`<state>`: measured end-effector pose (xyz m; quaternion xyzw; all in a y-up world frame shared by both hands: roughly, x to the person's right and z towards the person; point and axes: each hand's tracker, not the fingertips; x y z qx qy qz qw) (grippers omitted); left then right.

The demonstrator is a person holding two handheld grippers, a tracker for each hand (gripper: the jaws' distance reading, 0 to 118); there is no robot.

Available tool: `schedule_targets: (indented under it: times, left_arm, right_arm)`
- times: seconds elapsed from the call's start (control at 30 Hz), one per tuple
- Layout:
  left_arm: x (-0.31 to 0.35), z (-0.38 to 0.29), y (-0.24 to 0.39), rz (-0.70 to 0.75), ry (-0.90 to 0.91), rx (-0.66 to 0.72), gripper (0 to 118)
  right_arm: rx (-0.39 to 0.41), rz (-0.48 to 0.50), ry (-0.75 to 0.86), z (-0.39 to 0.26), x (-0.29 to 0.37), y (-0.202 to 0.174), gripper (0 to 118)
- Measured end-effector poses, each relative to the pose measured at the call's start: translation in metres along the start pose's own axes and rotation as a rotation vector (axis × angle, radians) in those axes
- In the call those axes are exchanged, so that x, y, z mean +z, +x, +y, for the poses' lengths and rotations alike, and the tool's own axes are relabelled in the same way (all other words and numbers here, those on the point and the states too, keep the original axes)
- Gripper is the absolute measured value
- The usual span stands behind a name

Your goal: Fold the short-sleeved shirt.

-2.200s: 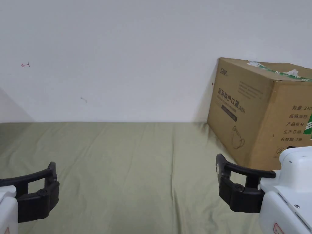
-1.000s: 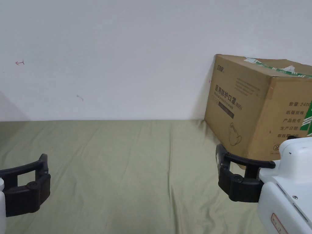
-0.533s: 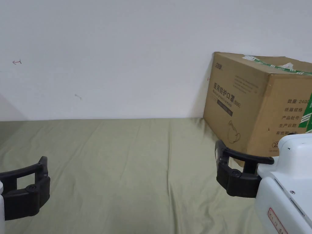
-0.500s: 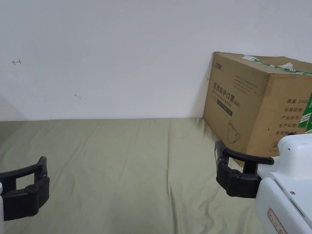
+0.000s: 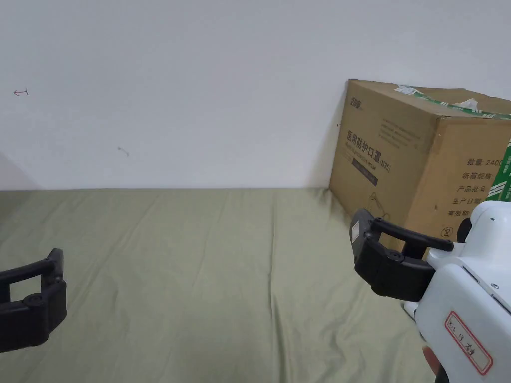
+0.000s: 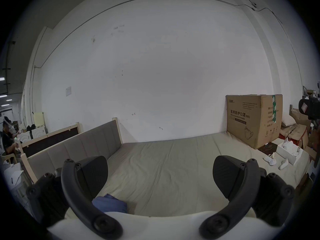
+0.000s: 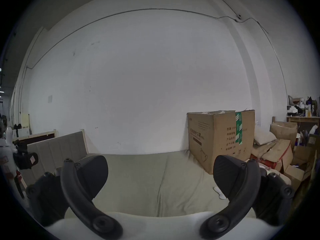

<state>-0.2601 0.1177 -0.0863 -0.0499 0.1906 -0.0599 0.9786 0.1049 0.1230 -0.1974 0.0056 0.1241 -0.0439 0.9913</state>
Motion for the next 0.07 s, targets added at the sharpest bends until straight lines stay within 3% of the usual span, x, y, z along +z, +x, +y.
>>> schedule_targets:
  times: [0.07]
  left_arm:
    - [-0.0007, 0.0007, -0.0010, 0.005, 0.000, 0.005, 118]
  right_arm:
    - [0.024, 0.006, -0.003, -0.0024, -0.0023, -0.0017, 118]
